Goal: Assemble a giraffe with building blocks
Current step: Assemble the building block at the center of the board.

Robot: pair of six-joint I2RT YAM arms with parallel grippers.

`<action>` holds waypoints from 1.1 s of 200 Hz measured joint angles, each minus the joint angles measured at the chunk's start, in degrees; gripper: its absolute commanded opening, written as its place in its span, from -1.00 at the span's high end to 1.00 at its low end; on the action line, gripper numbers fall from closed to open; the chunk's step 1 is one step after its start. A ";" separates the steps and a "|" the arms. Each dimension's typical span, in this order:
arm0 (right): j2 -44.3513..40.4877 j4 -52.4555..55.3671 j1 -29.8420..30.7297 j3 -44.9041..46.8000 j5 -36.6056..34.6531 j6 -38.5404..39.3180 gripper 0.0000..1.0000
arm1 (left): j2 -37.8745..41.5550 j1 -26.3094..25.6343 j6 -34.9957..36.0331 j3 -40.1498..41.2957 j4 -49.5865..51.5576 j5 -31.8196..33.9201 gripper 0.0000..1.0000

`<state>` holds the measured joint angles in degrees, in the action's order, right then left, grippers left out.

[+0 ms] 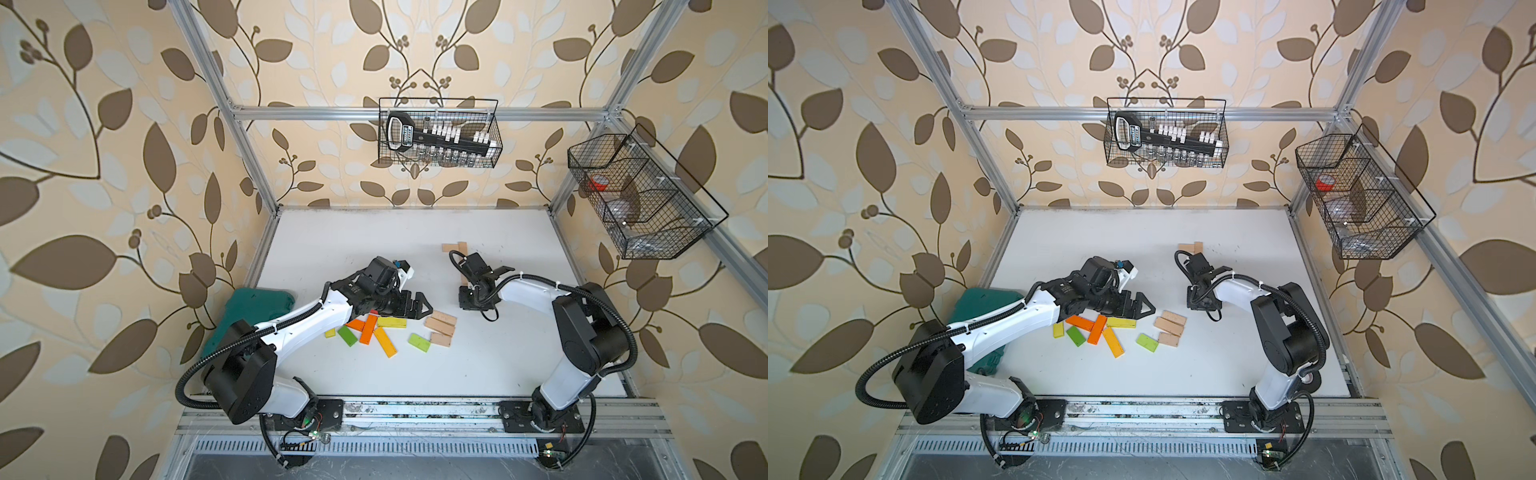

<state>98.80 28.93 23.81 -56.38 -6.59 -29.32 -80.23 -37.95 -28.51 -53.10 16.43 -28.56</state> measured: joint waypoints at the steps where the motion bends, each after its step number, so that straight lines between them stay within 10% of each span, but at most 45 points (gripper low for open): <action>1: 0.00 -0.02 0.00 0.00 -0.02 0.00 0.24 | 0.00 0.00 0.00 0.00 0.00 0.00 -0.98; 90: -0.87 4.79 -0.09 -3.10 0.15 0.20 -0.35 | 0.00 0.00 0.00 -0.20 0.83 -0.02 -0.98; 220: -26.69 13.60 8.02 -7.85 -3.04 -7.19 -0.39 | 16.83 0.00 -1.07 -6.19 21.57 6.45 -0.98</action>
<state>72.12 42.52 31.83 -64.23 -9.63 -36.51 -63.40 -37.95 -29.58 -59.29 38.00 -22.11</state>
